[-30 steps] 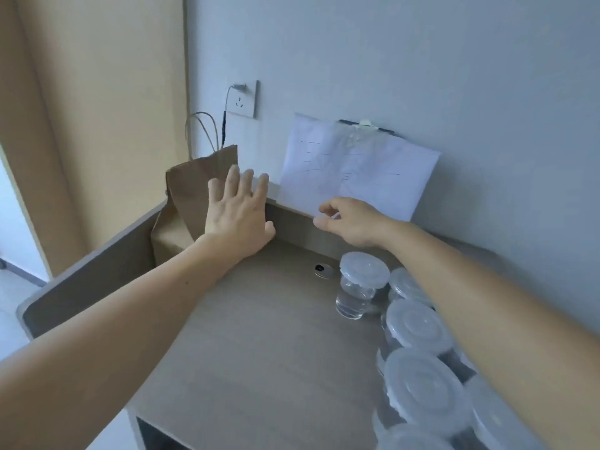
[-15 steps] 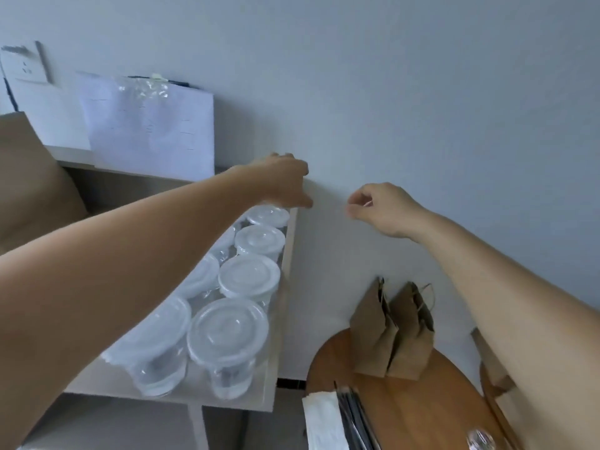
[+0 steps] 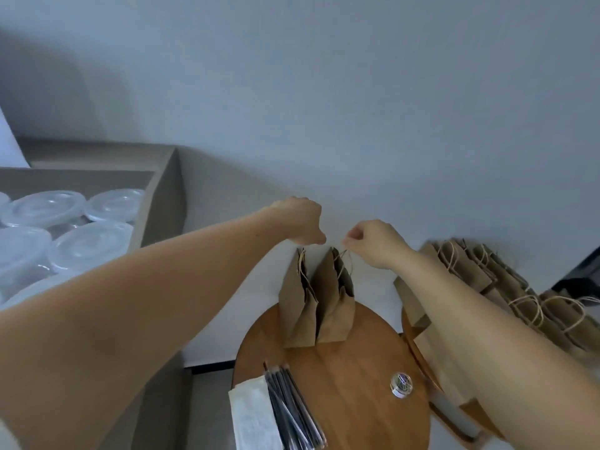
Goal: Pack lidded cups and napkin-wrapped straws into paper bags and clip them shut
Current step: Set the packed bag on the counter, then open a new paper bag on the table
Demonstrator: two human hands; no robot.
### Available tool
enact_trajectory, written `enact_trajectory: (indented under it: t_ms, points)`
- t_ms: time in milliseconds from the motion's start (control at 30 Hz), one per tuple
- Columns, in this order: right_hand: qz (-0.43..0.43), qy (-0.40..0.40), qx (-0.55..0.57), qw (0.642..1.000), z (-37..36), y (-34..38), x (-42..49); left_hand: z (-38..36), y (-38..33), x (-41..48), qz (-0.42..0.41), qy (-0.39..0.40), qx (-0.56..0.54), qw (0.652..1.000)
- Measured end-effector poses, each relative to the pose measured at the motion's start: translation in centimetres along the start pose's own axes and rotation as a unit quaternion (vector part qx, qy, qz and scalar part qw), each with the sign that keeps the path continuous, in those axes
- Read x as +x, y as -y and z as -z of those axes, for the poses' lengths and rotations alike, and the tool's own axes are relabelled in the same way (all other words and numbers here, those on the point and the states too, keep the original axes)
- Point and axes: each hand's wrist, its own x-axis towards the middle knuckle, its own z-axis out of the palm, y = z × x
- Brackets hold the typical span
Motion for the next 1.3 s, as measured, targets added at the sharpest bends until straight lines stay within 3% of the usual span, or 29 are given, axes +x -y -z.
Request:
enact_trajectory:
  t_ms: [233,467,767,967,1300]
  points:
    - [-0.075,0.043,0.000,0.996,-4.9,-10.3,4.8,-9.3,-2.8,4.9,0.021,0.063,-0.080,0.995]
    - [-0.084,0.132,0.006,0.988,-10.9,-19.5,11.2,-17.3,-6.0,6.3,0.131,0.079,-0.149,0.977]
    - [-0.069,0.176,0.013,0.982,-16.9,-21.9,15.3,-22.5,-7.5,3.9,0.237,0.084,-0.207,0.945]
    - [-0.080,0.118,0.011,0.990,-15.1,-23.0,11.8,-22.9,-8.5,2.6,0.233,0.086,-0.225,0.942]
    - [-0.092,0.064,-0.045,0.993,-13.0,-23.4,-4.0,-25.9,-14.8,-0.2,0.182,0.153,-0.273,0.932]
